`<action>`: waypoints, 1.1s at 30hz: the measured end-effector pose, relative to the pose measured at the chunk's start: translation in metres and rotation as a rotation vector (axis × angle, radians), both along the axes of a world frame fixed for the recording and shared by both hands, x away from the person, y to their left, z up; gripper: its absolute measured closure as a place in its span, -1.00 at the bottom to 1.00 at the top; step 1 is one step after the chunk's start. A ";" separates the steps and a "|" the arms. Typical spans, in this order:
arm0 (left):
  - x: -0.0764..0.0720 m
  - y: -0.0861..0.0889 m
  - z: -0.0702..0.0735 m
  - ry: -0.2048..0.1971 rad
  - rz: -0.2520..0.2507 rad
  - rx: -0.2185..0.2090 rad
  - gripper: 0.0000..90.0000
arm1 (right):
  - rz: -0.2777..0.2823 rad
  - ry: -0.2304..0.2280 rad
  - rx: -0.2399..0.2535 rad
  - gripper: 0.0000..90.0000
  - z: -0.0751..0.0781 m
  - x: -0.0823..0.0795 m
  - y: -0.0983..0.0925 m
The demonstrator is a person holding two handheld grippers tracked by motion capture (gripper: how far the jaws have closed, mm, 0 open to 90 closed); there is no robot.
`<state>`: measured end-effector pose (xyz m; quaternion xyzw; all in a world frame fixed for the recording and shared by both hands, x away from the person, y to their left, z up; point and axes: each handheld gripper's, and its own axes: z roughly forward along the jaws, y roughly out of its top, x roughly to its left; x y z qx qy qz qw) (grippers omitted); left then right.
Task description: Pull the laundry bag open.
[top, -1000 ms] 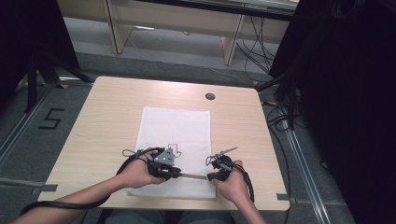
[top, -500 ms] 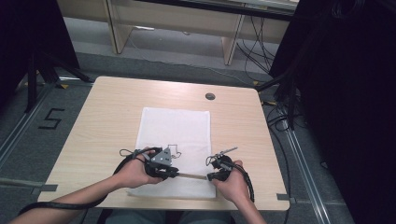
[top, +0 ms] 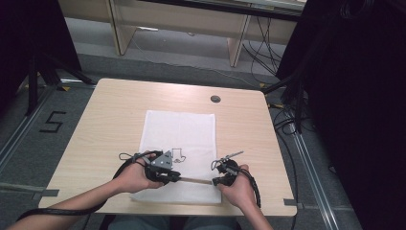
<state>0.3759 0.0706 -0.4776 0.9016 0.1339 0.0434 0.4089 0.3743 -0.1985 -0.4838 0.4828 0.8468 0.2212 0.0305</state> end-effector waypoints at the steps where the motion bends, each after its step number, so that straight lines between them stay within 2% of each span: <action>1: 0.000 0.000 0.000 0.001 0.000 0.001 0.83 | 0.000 0.000 -0.001 1.00 0.000 0.000 0.000; 4: 0.000 0.001 0.000 -0.002 0.001 0.003 0.82 | 0.001 -0.001 0.000 1.00 0.000 0.000 0.000; 5: 0.000 0.001 0.000 0.007 0.003 -0.003 0.82 | 0.002 -0.001 0.000 1.00 0.000 0.000 0.000; 8: 0.000 0.004 0.000 -0.001 -0.002 0.010 0.83 | 0.002 -0.002 0.000 1.00 0.000 0.000 0.000; 15: 0.000 0.010 0.000 0.004 0.009 0.000 0.82 | 0.001 -0.003 -0.003 1.00 0.000 0.000 0.000; 17: 0.001 0.011 0.000 0.004 0.005 0.006 0.82 | -0.019 0.023 -0.003 1.00 0.001 -0.002 0.001; 19: 0.000 0.011 -0.001 0.005 0.012 -0.002 0.82 | -0.018 0.021 -0.003 1.00 0.001 -0.002 0.001; 20: 0.000 0.011 -0.001 0.006 0.011 -0.001 0.82 | -0.004 0.001 -0.002 1.00 0.000 -0.001 0.001; 21: 0.000 0.011 -0.001 0.005 0.010 -0.002 0.82 | -0.020 0.023 -0.001 1.00 0.001 -0.002 0.002; 22: 0.000 0.011 -0.001 0.014 0.004 -0.009 0.82 | -0.010 0.008 -0.003 1.00 0.001 -0.001 0.001; 23: 0.000 0.011 0.000 0.011 0.005 -0.004 0.82 | -0.020 0.022 -0.001 1.00 0.001 -0.002 0.001; 24: -0.001 0.011 0.000 0.000 0.009 0.005 0.82 | -0.019 0.018 -0.003 1.00 0.001 -0.002 0.001; 27: 0.000 0.013 0.001 0.001 0.007 0.009 0.82 | -0.019 0.019 -0.002 1.00 0.001 -0.002 0.001; 29: -0.001 0.014 0.001 0.008 0.012 0.004 0.83 | 0.001 -0.003 -0.001 1.00 0.000 0.000 0.000; 30: -0.001 0.015 0.001 -0.007 0.009 0.013 0.82 | 0.000 -0.003 -0.002 1.00 0.000 0.000 0.000; 31: -0.001 0.016 0.002 0.008 0.012 0.001 0.83 | 0.001 -0.003 -0.002 1.00 0.000 0.000 0.000; 33: 0.000 0.018 0.002 0.001 0.007 0.008 0.83 | 0.000 -0.002 -0.002 1.00 0.000 0.000 0.000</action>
